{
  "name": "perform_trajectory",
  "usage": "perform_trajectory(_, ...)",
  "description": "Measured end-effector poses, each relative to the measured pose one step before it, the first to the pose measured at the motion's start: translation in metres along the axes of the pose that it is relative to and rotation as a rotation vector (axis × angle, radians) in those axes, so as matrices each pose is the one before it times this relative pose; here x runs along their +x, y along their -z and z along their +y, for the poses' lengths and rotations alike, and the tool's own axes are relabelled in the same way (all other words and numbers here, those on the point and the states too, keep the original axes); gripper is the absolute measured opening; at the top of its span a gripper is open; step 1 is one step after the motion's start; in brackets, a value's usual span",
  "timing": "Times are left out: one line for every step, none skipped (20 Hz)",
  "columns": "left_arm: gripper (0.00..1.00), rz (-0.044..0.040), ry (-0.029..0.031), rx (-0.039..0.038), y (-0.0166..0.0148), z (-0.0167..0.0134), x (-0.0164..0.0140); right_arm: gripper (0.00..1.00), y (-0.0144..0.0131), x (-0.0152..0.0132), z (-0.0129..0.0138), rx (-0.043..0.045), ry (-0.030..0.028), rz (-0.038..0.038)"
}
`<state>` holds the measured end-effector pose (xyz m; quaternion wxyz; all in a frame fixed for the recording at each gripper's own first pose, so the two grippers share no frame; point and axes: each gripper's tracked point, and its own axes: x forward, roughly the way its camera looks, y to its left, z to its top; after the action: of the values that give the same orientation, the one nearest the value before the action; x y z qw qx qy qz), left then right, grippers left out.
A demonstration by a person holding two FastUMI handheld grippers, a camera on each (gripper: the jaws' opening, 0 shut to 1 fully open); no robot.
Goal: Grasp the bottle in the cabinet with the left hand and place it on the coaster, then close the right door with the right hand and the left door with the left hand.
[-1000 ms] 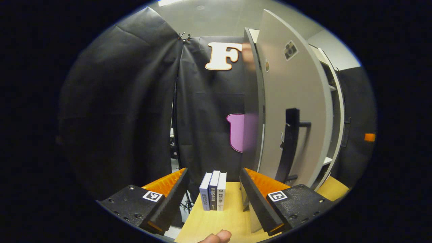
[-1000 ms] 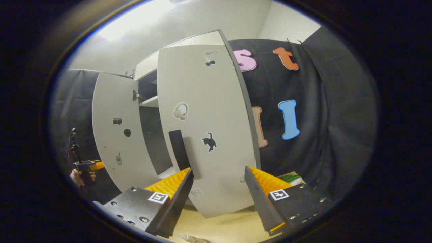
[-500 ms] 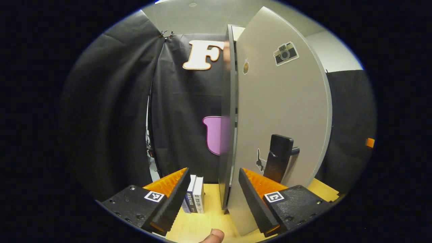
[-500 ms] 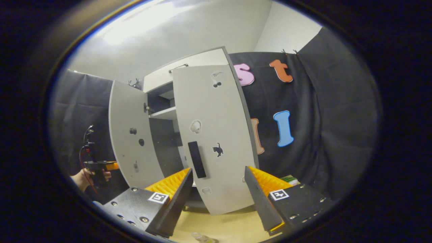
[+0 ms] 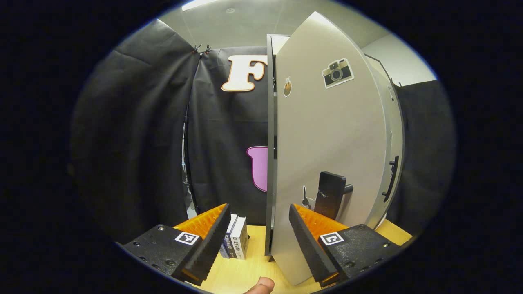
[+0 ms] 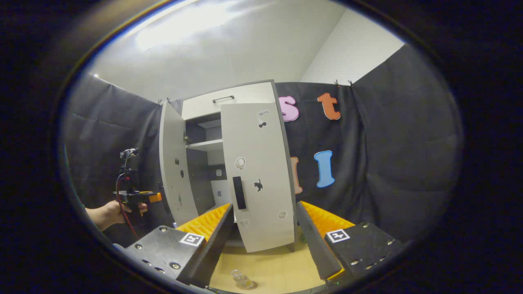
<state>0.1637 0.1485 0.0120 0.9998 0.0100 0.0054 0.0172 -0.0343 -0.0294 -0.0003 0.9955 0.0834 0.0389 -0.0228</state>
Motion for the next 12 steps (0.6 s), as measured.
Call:
perform_trajectory(0.88, 0.00092, -0.00924, 0.00406, 0.00006, -0.00002, -0.00178, 0.93, 0.00124, -0.00657, 0.00312, 0.00796, 0.00025, -0.00131)
perform_trajectory(0.88, -0.00329, -0.00174, 0.00053, -0.00046, -0.00051, -0.00074, 0.9, 0.00091, -0.00594, 0.00168, 0.00179, 0.01035, 0.0026)
perform_trajectory(0.92, -0.00958, -0.0023, -0.00681, -0.00299, -0.00098, -0.00098, 0.93, 0.00171, -0.00723, -0.00077, -0.00886, 0.0125, 0.00572)
perform_trajectory(0.88, -0.00768, -0.01161, -0.00198, -0.00156, 0.00025, -0.00003, 0.93, 0.00093, -0.00616, -0.00081, -0.01066, 0.01739, 0.00159)
perform_trajectory(0.88, -0.00085, -0.0126, 0.01062, -0.00019, 0.00162, 0.00007, 0.93, 0.0023, -0.00536, 0.00251, -0.00295, 0.00752, 0.00325)
perform_trajectory(0.88, -0.0065, -0.01038, 0.00244, -0.00057, 0.00027, -0.00049, 0.93, 0.00239, -0.00459, 0.00362, 0.006, 0.00116, 0.00422)
perform_trajectory(0.88, -0.00345, -0.00766, -0.00525, -0.00075, -0.00106, -0.00017, 0.93, 0.00126, -0.00464, 0.0029, 0.01198, 0.00213, 0.00232)
perform_trajectory(0.88, -0.00345, -0.00199, -0.00264, 0.00094, -0.00146, -0.00039, 0.93, -0.00013, -0.00441, 0.00175, 0.00586, 0.00014, 0.00071)
perform_trajectory(0.92, -0.0089, 0.00591, -0.00076, -0.00119, -0.00157, -0.00021, 0.93, -0.00033, -0.00532, -0.00075, -0.00246, 0.006, -0.00089)
perform_trajectory(0.88, -0.00242, 0.00387, -0.00503, 0.00055, -0.00162, 0.00068, 0.93, -0.00227, -0.00429, -0.00334, -0.00374, 0.01095, -0.00516)
perform_trajectory(0.88, -0.00339, 0.007, -0.00138, 0.00061, -0.0028, -0.00024, 0.93, 0.00106, -0.00463, -0.00357, 0.00476, 0.0117, -0.00134)
perform_trajectory(0.92, -0.00448, 0.00242, -0.00279, -0.0013, -0.00331, 0.00113, 0.93, 0.00014, -0.00562, -0.00332, 0.00862, 0.01069, 0.00465)
